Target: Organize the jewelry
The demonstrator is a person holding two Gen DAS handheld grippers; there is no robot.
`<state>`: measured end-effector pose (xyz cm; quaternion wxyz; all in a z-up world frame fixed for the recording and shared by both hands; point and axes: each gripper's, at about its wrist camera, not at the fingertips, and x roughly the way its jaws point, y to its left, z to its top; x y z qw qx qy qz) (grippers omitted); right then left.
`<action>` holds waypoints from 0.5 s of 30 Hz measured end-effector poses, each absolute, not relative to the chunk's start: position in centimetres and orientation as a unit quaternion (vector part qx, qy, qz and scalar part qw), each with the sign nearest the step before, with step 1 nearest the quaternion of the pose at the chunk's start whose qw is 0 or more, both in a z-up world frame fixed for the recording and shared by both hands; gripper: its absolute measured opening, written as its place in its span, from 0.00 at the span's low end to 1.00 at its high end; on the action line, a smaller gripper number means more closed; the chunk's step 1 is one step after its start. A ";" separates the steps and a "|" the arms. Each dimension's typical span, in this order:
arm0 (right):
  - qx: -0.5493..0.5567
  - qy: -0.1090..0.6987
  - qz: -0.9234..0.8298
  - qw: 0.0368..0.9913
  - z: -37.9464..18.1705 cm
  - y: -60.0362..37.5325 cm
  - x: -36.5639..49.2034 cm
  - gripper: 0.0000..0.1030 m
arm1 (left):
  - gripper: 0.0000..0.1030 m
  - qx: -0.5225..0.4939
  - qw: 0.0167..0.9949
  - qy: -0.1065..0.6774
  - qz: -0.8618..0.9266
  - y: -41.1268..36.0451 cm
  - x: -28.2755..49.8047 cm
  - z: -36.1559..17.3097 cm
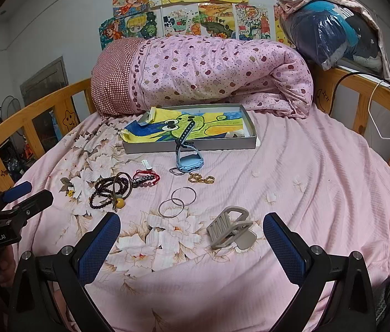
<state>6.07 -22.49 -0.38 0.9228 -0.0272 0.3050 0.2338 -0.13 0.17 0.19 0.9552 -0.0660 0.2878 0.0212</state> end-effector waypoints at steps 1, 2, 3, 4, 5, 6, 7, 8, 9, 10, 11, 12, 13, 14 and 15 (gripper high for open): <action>-0.027 0.305 0.234 0.923 -0.4 -22.5 6.1 1.00 | 0.97 -0.066 0.955 0.288 0.022 0.2 -0.2 0.2; -0.027 0.305 0.234 0.923 -0.4 -22.5 6.1 1.00 | 0.97 -0.066 0.955 0.287 0.022 0.2 -0.2 0.2; -0.026 0.306 0.234 0.922 -0.4 -22.5 6.1 1.00 | 0.97 -0.066 0.955 0.288 0.021 0.2 -0.1 0.1; -0.027 0.306 0.234 0.922 -0.4 -22.5 6.1 1.00 | 0.97 -0.066 0.955 0.288 0.021 0.2 -0.1 0.1; -0.027 0.306 0.234 0.922 -0.4 -22.5 6.1 1.00 | 0.97 -0.066 0.955 0.288 0.021 0.2 -0.1 0.1; -0.026 0.306 0.234 0.922 -0.4 -22.5 6.1 1.00 | 0.97 -0.066 0.955 0.288 0.021 0.2 -0.1 0.1; -0.026 0.306 0.234 0.922 -0.4 -22.5 6.1 1.00 | 0.97 -0.066 0.955 0.287 0.021 0.2 -0.1 0.2; -0.027 0.306 0.234 0.922 -0.4 -22.5 6.1 1.00 | 0.97 -0.066 0.955 0.288 0.021 0.2 -0.1 0.1; -0.026 0.306 0.234 0.922 -0.4 -22.5 6.1 1.00 | 0.97 -0.066 0.955 0.288 0.021 0.2 -0.1 0.1; -0.026 0.306 0.235 0.922 -0.4 -22.5 6.1 1.00 | 0.97 -0.066 0.955 0.288 0.021 0.2 -0.1 0.1; -0.026 0.306 0.235 0.922 -0.4 -22.5 6.1 1.00 | 0.97 -0.066 0.955 0.288 0.021 0.2 -0.1 0.2; -0.026 0.307 0.234 0.922 -0.5 -22.6 6.1 1.00 | 0.97 -0.066 0.955 0.288 0.021 0.2 -0.1 0.1; -0.025 0.307 0.234 0.922 -0.5 -22.6 6.1 1.00 | 0.97 -0.066 0.955 0.288 0.021 0.2 -0.1 0.1; -0.024 0.306 0.234 0.922 -0.5 -22.6 6.1 1.00 | 0.97 -0.065 0.955 0.288 0.022 0.2 -0.1 0.1; -0.025 0.306 0.234 0.922 -0.5 -22.6 6.1 1.00 | 0.97 -0.065 0.955 0.288 0.022 0.2 -0.1 0.1</action>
